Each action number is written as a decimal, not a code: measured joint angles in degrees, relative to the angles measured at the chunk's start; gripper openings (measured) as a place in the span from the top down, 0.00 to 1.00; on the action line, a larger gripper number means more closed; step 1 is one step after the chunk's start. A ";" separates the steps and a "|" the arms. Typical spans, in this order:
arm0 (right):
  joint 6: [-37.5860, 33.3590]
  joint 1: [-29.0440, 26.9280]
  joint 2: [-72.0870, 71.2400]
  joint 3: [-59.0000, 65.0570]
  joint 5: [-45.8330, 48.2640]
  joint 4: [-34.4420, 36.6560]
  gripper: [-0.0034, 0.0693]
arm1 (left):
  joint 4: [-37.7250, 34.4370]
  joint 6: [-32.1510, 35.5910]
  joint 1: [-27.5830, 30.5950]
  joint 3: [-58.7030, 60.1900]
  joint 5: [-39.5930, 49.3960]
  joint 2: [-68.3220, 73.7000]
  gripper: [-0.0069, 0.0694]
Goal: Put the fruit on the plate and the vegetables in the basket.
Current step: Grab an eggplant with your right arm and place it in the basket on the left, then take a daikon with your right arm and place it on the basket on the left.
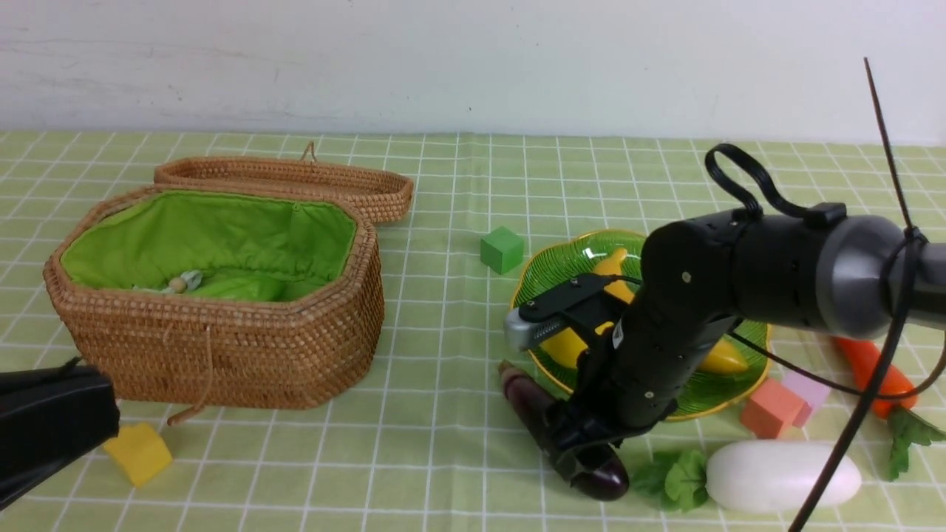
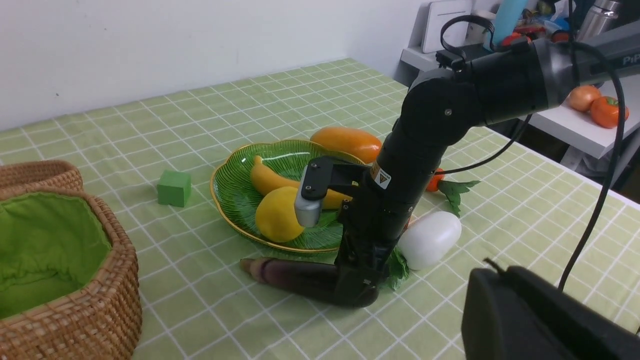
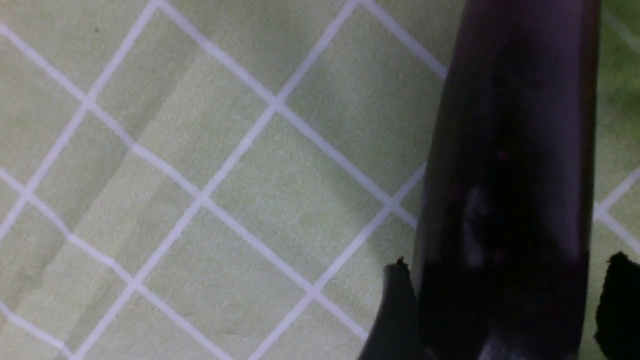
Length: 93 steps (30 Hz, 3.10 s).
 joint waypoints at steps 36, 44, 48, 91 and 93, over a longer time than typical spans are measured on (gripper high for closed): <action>1.05 0.14 -13.03 -10.33 9.24 10.16 0.40 | 2.36 -0.39 0.00 0.00 1.16 0.00 0.90; -0.31 7.23 -6.64 -32.46 10.51 10.68 0.40 | 22.35 -18.87 0.00 0.00 3.22 0.00 0.90; -1.92 10.91 1.08 -44.53 8.90 11.12 0.40 | 35.22 -31.65 0.00 0.00 4.87 0.00 0.90; 5.83 14.31 -3.36 -58.45 28.18 -11.54 0.97 | 12.83 -18.29 0.00 0.00 3.35 0.00 0.88; 6.23 14.31 -5.91 -55.25 28.18 -12.39 0.97 | 8.97 -14.96 0.00 0.00 3.35 0.00 0.88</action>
